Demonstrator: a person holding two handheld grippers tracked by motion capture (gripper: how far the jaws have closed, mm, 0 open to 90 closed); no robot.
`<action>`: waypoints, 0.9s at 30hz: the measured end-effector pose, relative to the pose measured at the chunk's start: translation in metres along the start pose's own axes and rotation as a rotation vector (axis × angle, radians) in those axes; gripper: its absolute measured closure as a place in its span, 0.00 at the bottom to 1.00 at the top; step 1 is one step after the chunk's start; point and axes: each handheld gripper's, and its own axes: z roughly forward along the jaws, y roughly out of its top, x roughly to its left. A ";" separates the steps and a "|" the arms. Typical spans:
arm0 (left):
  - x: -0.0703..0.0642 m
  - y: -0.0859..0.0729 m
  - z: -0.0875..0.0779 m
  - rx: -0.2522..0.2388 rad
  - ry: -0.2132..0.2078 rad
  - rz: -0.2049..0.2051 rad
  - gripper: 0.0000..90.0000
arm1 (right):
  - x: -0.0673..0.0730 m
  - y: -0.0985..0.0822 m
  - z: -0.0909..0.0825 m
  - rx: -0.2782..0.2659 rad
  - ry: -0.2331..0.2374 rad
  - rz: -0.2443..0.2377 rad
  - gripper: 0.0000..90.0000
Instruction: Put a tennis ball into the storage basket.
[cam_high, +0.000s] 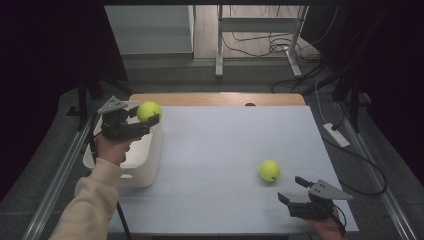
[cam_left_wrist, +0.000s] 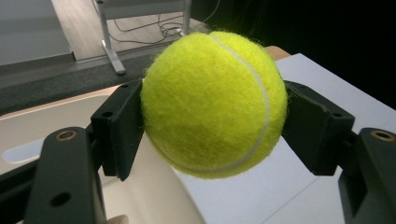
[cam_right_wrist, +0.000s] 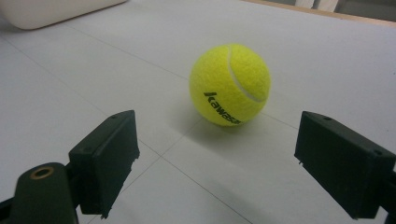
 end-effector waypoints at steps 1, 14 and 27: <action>0.002 0.000 0.000 0.001 0.006 -0.003 0.30 | 0.000 0.000 0.000 0.000 -0.001 -0.001 0.15; 0.016 -0.004 0.001 0.002 0.059 -0.025 0.30 | 0.000 0.000 0.000 0.001 0.000 0.000 0.15; 0.033 -0.009 0.003 0.028 0.114 -0.059 0.30 | 0.000 0.000 0.000 0.002 -0.001 0.000 0.15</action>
